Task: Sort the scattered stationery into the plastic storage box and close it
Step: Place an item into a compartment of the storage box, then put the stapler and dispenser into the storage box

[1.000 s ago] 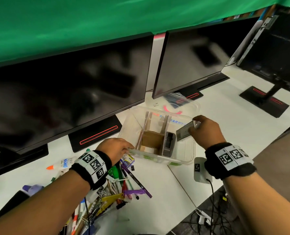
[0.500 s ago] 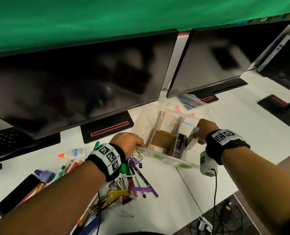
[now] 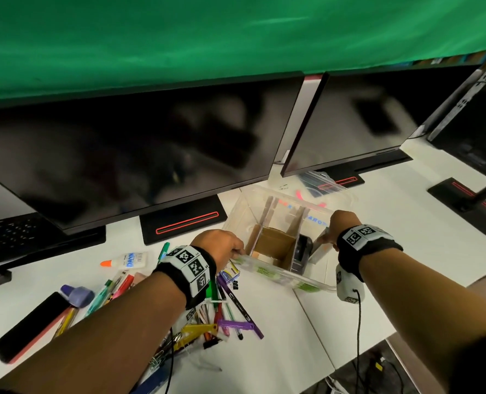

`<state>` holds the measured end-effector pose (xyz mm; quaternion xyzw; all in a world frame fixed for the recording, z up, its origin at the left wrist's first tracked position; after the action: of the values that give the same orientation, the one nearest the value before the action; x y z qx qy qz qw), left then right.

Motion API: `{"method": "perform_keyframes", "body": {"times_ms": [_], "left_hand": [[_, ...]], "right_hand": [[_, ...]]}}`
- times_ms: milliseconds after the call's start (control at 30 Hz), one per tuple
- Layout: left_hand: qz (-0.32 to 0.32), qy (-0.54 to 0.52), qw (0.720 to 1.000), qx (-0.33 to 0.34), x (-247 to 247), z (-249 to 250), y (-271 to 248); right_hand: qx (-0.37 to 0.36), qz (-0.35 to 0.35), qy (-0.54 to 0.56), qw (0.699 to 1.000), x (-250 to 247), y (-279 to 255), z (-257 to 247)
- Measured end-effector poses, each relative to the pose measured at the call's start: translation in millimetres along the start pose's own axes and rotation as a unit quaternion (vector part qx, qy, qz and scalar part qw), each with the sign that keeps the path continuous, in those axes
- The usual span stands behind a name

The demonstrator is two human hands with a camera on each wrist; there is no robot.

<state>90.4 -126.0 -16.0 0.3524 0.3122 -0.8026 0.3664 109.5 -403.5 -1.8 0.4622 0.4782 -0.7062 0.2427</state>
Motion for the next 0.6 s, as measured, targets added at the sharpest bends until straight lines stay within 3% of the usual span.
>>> {"method": "perform_keyframes", "body": {"times_ms": [200,433,600], "left_hand": [[0.002,0.008,1.000,0.000,1,-1,2],[0.019,0.019,1.000,0.005,3,-3,3],[0.001,0.028,0.999,-0.015,2,-1,4]], "right_hand": [[-0.005,0.067,-0.039,0.997,-2,8,1],[0.004,0.021,-0.029,0.999,9,27,13],[-0.008,0.031,-0.015,0.999,-4,2,10]]}}
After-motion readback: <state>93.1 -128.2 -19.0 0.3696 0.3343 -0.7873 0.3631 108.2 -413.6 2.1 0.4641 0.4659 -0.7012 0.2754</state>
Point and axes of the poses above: each hand's wrist, its own y-axis towards the middle knuckle, its own x-axis out of the palm, z = x × y, the point moved 3 cm from there along y, towards the middle knuckle, and after that the axes turned 9 degrees about -y, right-handed, at the moved point
